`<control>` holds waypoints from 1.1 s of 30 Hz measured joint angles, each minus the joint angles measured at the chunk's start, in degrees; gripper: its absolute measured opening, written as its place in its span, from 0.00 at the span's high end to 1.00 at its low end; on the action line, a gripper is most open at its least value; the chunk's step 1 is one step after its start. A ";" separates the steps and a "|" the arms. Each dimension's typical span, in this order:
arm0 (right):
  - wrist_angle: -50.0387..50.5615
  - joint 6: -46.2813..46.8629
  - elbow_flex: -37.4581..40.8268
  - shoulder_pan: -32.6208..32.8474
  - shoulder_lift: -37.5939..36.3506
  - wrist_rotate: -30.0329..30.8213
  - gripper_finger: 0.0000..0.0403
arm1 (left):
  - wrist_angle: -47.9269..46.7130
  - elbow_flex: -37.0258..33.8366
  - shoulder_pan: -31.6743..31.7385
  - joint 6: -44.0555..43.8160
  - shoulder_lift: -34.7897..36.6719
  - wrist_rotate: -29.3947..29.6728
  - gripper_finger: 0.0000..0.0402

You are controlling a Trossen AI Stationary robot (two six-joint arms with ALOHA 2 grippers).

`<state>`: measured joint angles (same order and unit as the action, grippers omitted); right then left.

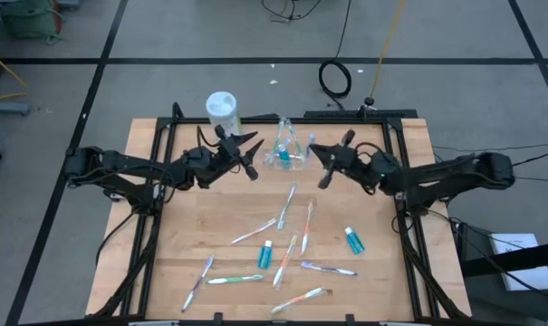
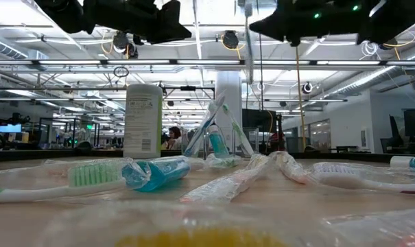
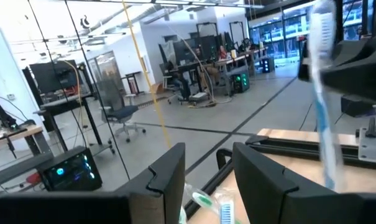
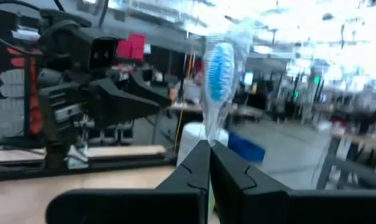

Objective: Pick & Place toothbrushing station
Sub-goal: Put the blue toothbrush into the transparent organizer

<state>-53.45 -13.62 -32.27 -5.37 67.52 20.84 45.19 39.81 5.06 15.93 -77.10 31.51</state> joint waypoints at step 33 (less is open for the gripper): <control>15.54 6.94 0.04 -9.18 14.55 9.38 0.77 | -7.50 0.02 -0.52 -13.11 0.00 -0.48 0.65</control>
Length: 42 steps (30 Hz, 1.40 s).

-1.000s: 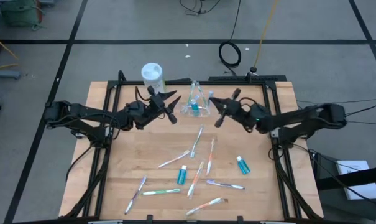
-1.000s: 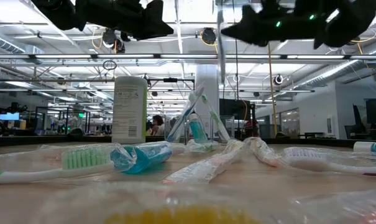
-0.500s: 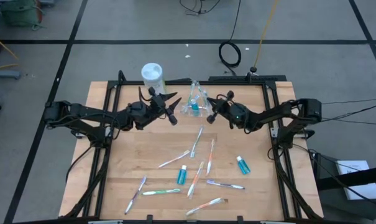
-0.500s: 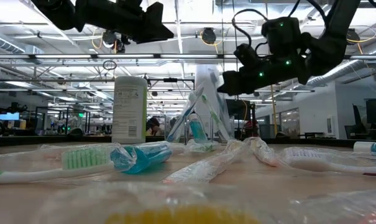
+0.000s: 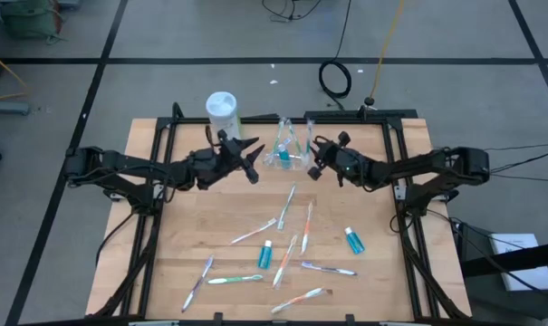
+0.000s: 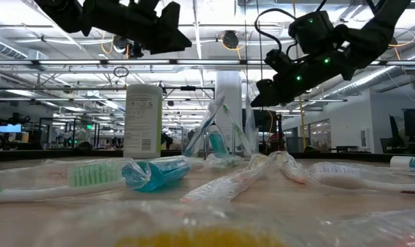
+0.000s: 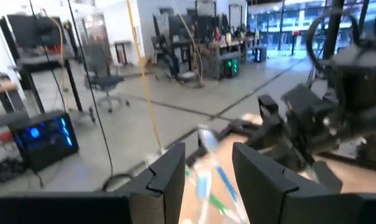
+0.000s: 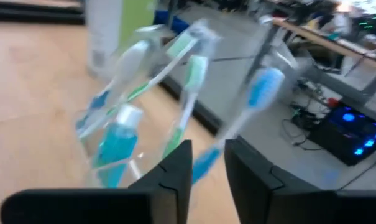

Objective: Pick & Place toothbrushing station
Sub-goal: Put the blue toothbrush into the transparent organizer, then put the orange toothbrush into the transparent organizer

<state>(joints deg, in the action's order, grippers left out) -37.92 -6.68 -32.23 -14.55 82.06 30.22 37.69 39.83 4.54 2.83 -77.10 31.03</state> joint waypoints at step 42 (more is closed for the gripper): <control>22.30 -7.32 0.00 0.79 -25.14 -11.00 0.65 | -30.02 6.54 -17.17 -28.58 -26.99 -22.22 0.65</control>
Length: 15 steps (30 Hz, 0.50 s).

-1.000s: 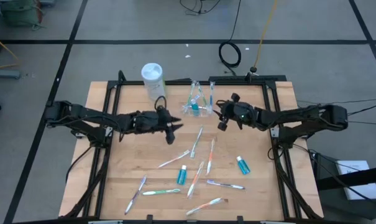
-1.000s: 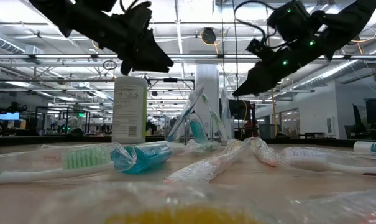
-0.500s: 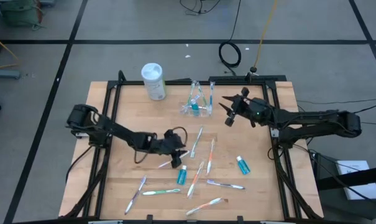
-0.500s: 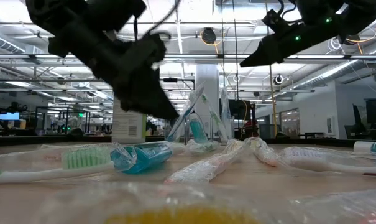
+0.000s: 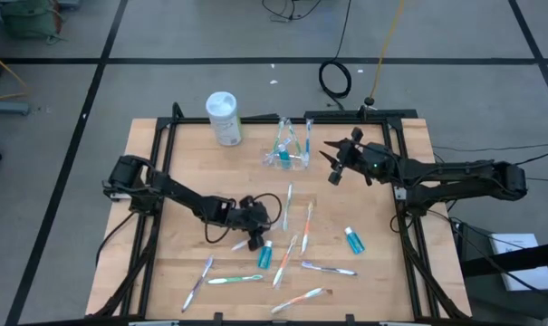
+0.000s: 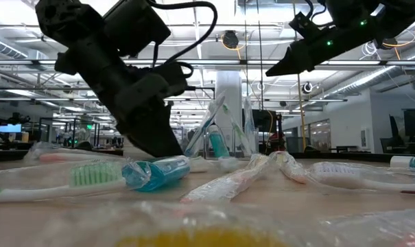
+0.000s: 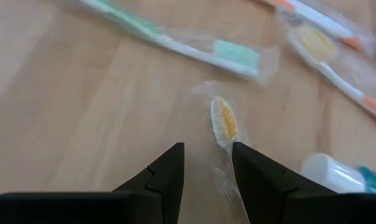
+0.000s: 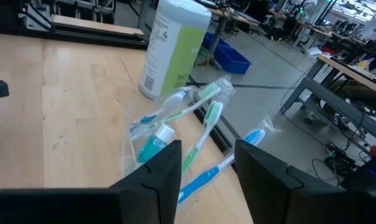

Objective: Pick & Place toothbrushing station
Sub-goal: Put the orange toothbrush into the transparent organizer

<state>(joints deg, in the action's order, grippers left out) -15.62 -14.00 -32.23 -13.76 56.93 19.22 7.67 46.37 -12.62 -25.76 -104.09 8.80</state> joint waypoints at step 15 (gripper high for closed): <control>0.35 0.02 0.00 0.00 0.00 -0.02 0.66 | -1.80 -0.25 -1.14 10.47 1.20 7.83 0.98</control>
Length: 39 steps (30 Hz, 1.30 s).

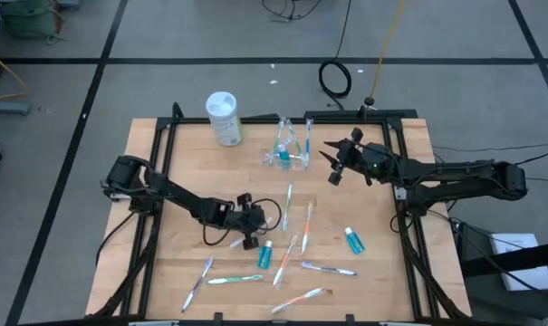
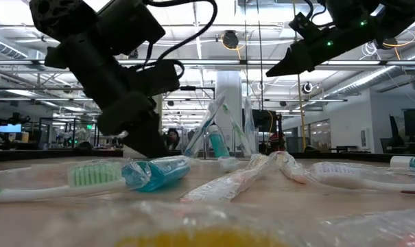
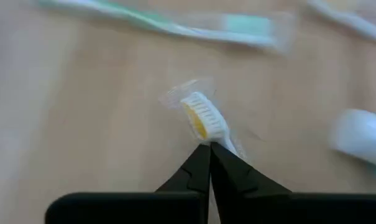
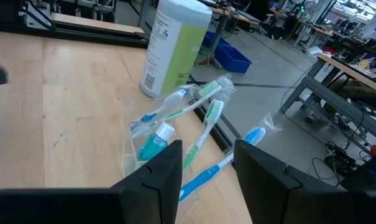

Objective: Pick & Place toothbrushing station
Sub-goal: Put the orange toothbrush into the transparent organizer

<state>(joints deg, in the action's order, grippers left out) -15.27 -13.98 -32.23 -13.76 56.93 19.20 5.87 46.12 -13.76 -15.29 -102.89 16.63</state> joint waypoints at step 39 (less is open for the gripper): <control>0.85 1.31 0.00 0.00 0.00 -0.04 0.67 | 36.07 0.12 26.68 32.44 12.13 20.72 0.99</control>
<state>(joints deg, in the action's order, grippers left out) -14.41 -12.67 -32.23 -13.76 56.93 19.16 41.94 46.24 12.92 17.15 -90.76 37.35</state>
